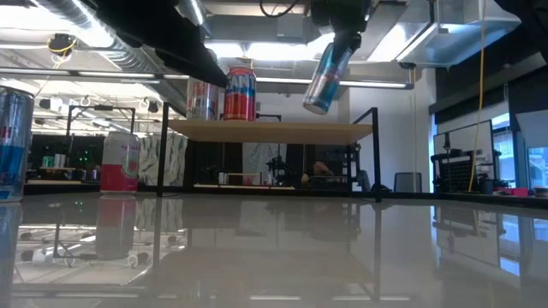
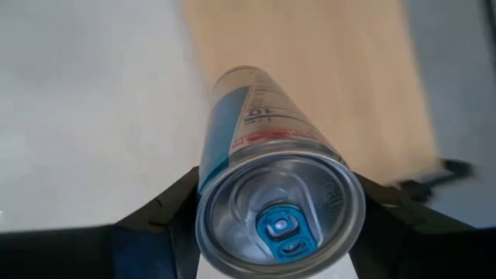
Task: Place canned beverage on shelf
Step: Put the right blue soda can on the shelf
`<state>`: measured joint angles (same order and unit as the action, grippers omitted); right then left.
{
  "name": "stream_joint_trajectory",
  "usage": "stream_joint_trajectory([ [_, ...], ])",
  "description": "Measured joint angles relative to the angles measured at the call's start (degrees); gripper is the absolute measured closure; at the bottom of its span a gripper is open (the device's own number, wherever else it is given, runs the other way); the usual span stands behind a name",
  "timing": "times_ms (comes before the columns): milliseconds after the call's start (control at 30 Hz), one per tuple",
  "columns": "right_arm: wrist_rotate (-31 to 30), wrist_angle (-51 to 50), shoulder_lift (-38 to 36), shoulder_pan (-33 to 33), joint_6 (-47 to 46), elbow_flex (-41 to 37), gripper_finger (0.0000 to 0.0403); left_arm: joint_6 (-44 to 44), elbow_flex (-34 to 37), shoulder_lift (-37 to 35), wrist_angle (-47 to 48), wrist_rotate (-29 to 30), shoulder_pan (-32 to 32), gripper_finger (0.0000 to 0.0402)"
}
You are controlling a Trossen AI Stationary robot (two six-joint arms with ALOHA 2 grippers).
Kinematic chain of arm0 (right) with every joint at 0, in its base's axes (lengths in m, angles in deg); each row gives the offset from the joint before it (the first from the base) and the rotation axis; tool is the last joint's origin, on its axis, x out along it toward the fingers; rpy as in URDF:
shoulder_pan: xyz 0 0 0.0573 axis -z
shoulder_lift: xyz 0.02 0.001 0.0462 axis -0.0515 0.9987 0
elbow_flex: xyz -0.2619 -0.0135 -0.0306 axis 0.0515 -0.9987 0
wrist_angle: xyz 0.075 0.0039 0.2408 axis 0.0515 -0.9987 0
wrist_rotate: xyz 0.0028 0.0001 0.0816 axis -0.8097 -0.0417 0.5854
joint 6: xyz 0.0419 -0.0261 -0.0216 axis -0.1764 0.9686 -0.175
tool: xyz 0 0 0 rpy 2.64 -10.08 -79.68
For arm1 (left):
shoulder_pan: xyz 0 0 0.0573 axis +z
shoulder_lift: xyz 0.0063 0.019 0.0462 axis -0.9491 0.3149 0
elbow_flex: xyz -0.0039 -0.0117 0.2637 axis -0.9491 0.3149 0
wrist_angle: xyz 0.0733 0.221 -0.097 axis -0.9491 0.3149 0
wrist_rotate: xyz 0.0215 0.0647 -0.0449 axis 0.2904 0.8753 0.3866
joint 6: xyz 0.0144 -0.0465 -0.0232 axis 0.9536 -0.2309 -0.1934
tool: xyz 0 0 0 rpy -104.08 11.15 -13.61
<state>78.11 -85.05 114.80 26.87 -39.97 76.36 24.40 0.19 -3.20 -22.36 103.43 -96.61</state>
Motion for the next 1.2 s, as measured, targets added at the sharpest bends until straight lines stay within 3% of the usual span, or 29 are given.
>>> stream_joint_trajectory([
  [200, 7.1, 2.7, 0.0, -5.1, 0.0, 0.0, 0.0171, -0.1, 0.0, 0.0, 0.0, 0.0, 0.3, 0.0026],
  [467, 6.0, 6.4, 1.0, -15.5, 0.0, -1.5, 0.0171, -1.9, 0.0, 0.0, 0.0, -0.1, -1.9, 0.0026],
  [700, 2.9, 14.5, 1.2, -18.9, 0.2, -14.2, 0.0171, -3.8, 0.0, 0.0, 0.2, 0.1, -3.0, 0.0026],
  [900, 0.8, 20.6, 1.2, -19.1, -0.1, -24.5, 0.0171, -10.8, 0.0, 0.0, 6.6, 0.8, -3.4, 0.0026],
  [1200, 0.9, 27.6, 1.2, -19.1, -0.3, -32.9, 0.0171, -12.2, 0.0, 0.0, 8.0, 3.0, -3.4, 0.0026],
])
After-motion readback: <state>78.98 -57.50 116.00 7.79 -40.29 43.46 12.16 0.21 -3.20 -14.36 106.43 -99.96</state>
